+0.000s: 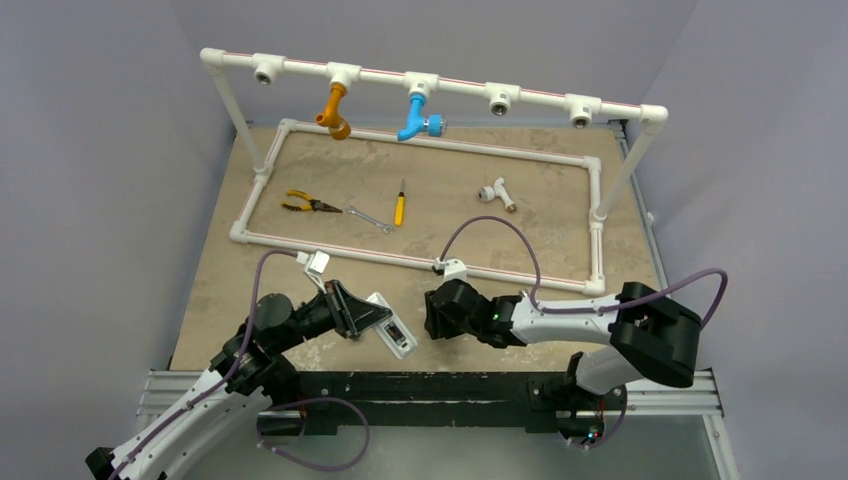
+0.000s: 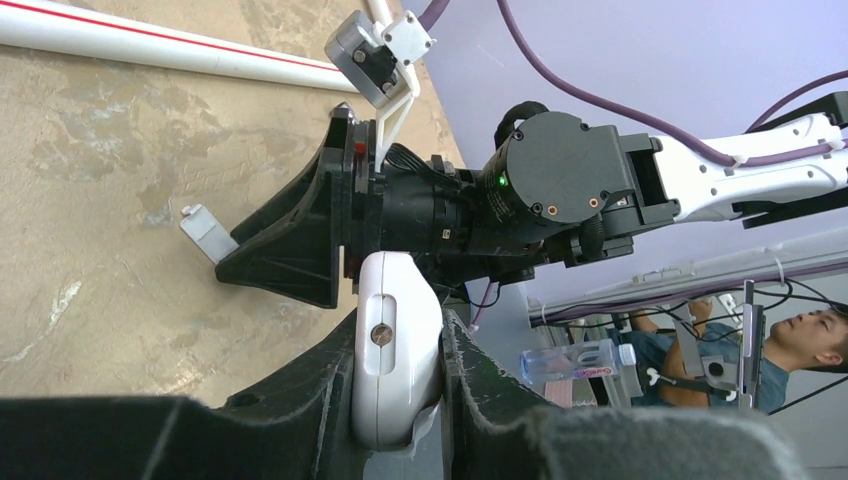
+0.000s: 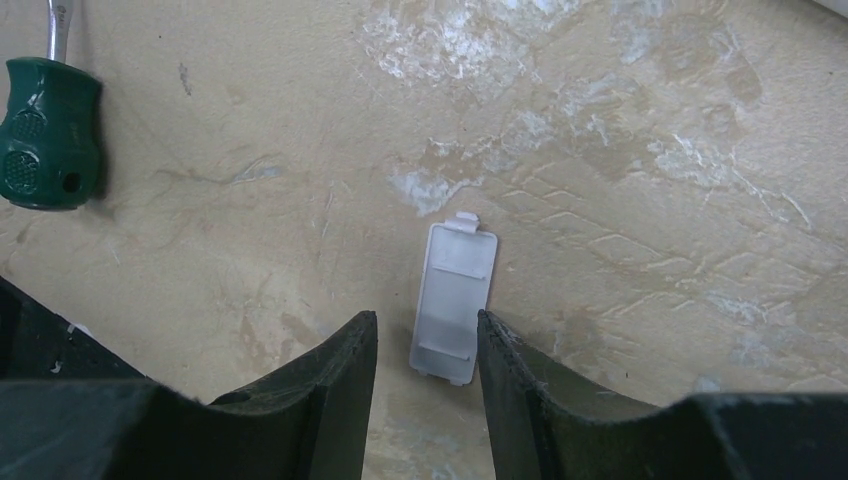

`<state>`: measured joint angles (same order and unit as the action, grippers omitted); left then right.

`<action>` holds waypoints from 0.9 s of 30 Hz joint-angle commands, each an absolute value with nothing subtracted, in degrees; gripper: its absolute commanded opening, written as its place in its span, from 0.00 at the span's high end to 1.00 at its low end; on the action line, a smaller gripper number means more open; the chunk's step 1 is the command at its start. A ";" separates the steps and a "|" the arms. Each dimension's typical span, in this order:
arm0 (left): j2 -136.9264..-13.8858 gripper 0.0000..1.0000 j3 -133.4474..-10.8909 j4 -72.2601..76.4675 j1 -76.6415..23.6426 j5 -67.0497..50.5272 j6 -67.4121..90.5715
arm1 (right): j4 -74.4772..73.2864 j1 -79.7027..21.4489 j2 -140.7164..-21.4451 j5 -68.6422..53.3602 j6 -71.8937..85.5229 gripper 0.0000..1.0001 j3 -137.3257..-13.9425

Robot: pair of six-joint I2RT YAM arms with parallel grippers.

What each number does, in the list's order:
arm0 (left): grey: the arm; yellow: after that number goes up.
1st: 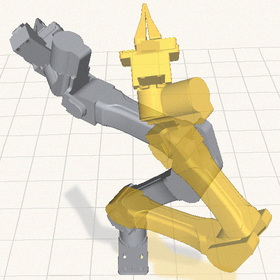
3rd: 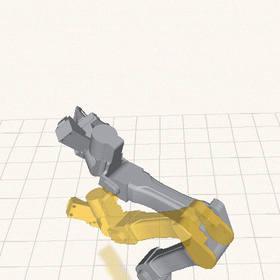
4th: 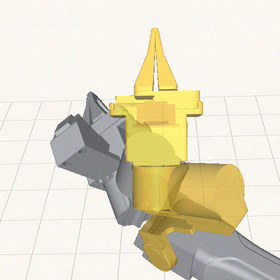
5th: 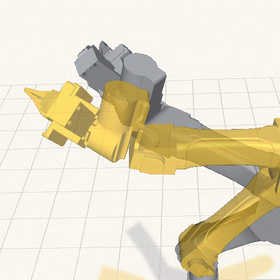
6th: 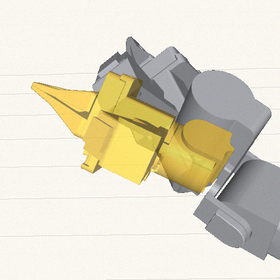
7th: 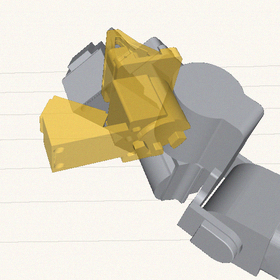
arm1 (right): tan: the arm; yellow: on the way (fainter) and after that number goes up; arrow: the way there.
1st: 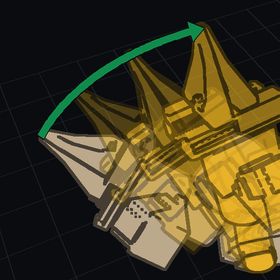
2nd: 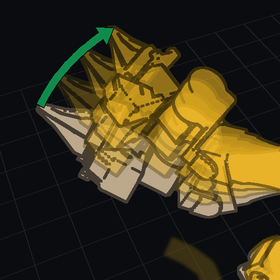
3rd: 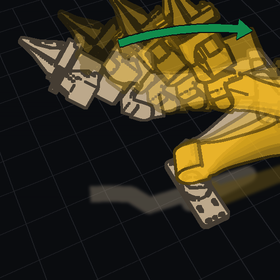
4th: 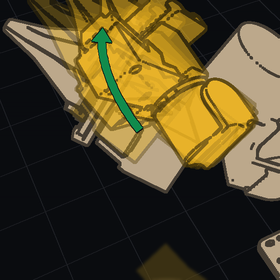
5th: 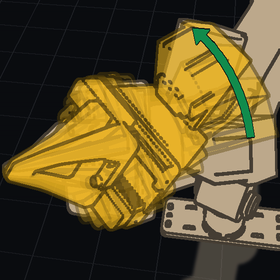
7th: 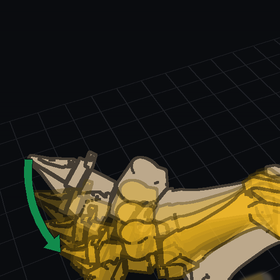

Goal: Load the batteries into the remote control

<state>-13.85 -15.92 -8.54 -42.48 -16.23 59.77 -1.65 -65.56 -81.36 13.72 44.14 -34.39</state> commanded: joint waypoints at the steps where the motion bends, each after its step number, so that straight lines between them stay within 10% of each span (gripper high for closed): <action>1: -13.47 1.00 -18.61 -7.55 -42.19 -16.94 58.63 | -13.13 -65.57 -86.89 13.01 42.66 0.59 -33.76; 27: -13.18 1.00 -17.40 -7.15 -42.19 -17.31 59.22 | -16.30 -65.57 -86.19 16.06 44.35 0.59 -34.54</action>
